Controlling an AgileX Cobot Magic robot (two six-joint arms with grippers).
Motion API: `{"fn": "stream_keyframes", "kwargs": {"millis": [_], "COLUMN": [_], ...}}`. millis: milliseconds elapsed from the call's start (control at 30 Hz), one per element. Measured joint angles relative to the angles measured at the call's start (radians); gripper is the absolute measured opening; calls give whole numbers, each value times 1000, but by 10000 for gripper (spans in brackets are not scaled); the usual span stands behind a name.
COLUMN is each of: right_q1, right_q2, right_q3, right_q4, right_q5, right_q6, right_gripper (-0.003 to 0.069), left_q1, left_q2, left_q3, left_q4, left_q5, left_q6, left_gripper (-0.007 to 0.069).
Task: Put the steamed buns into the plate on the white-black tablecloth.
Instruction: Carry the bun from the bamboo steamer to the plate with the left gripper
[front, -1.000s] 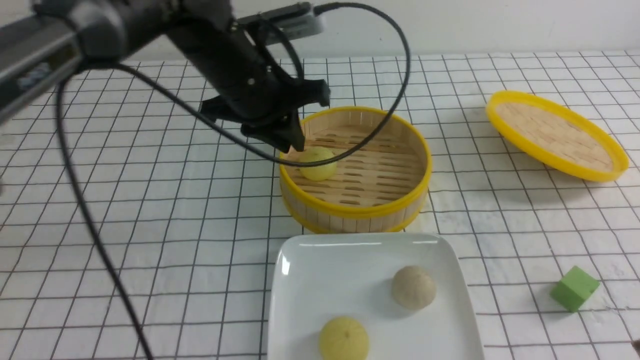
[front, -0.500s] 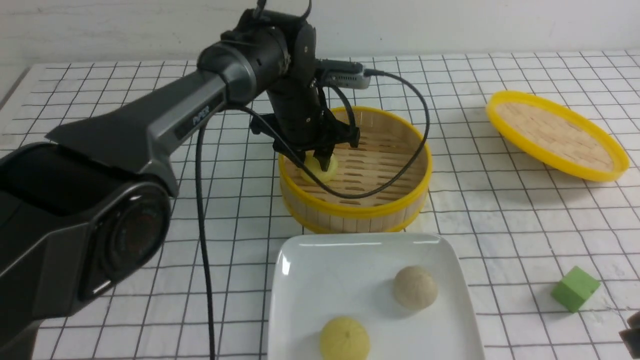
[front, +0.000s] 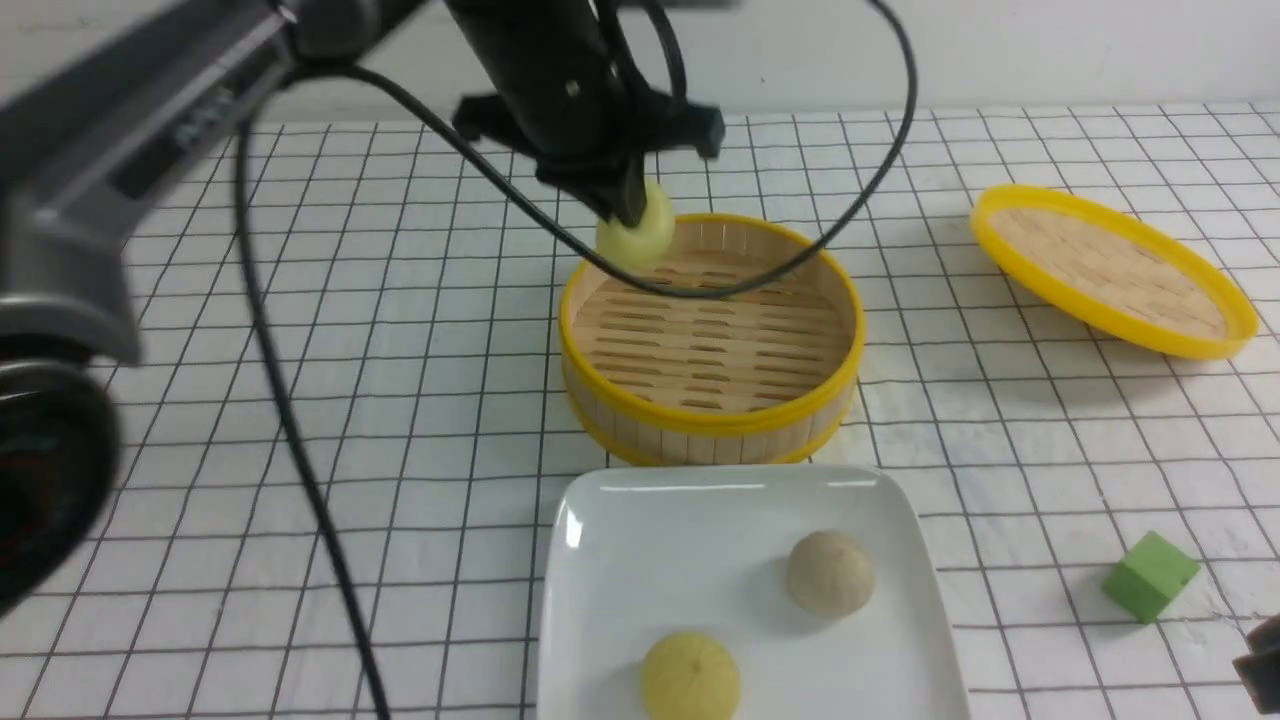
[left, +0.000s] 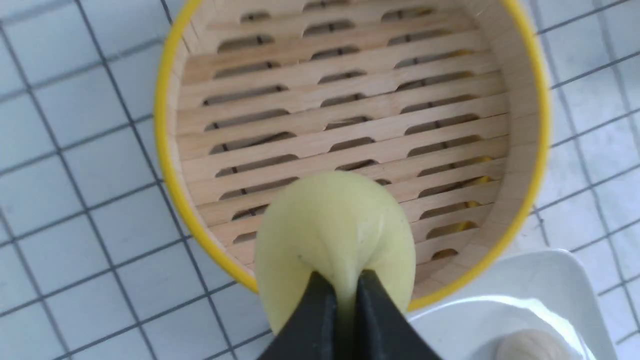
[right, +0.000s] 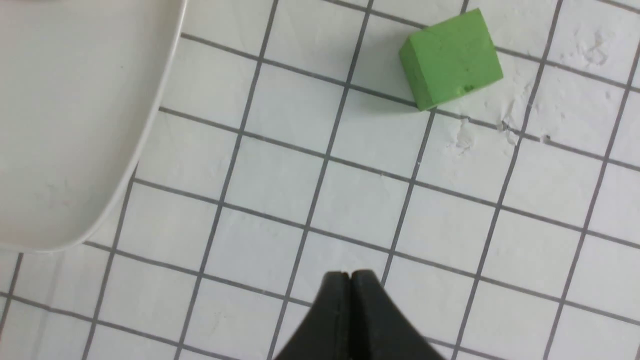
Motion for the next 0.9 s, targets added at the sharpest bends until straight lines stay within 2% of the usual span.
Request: {"fn": "stream_keyframes", "kwargs": {"millis": [133,267,367,400,500,600,633,667,733,767,833,900], "right_q1": [0,0,0,0,0,0,0,0,0,0,0,0], "right_q2": [0,0,0,0,0,-27,-35,-85,-125,-216,-274,-450], "right_q3": [0,1,1,1,1,1,1,-7,-11,-17,-20,-24], "right_q4": [0,0,0,0,0,2,2,4,5,7,7,8], "right_q5": [1,9,10,11,11,24,29,72,92,120,135,160], "right_q6": [0,0,0,0,0,0,0,0,0,0,0,0], "right_gripper": [4,6,8,10,13,15,15,15,15,16,18,21], "left_q1": [-6,-68,-120,-154,-178,-194,-194,-195,-195,-195,-195,-195], "left_q2": [-155,-202,-193,-177,-153,-114,-110,-96,-89,-85,-85,-85], "left_q3": [183,435,565,644,700,726,726,727,727,727,727,727], "left_q4": [-74,-139,-140,-136,-131,-125,-125,-125,-122,-113,-108,-95], "left_q5": [5,-7,-90,-189,-275,-390,-402,-444,-460,-468,-469,-471], "left_q6": [9,6,-5,-8,-26,-64,-66,-80,-82,-85,-85,-85], "left_gripper": [22,27,35,50,83,175,181,241,277,320,344,370]}}
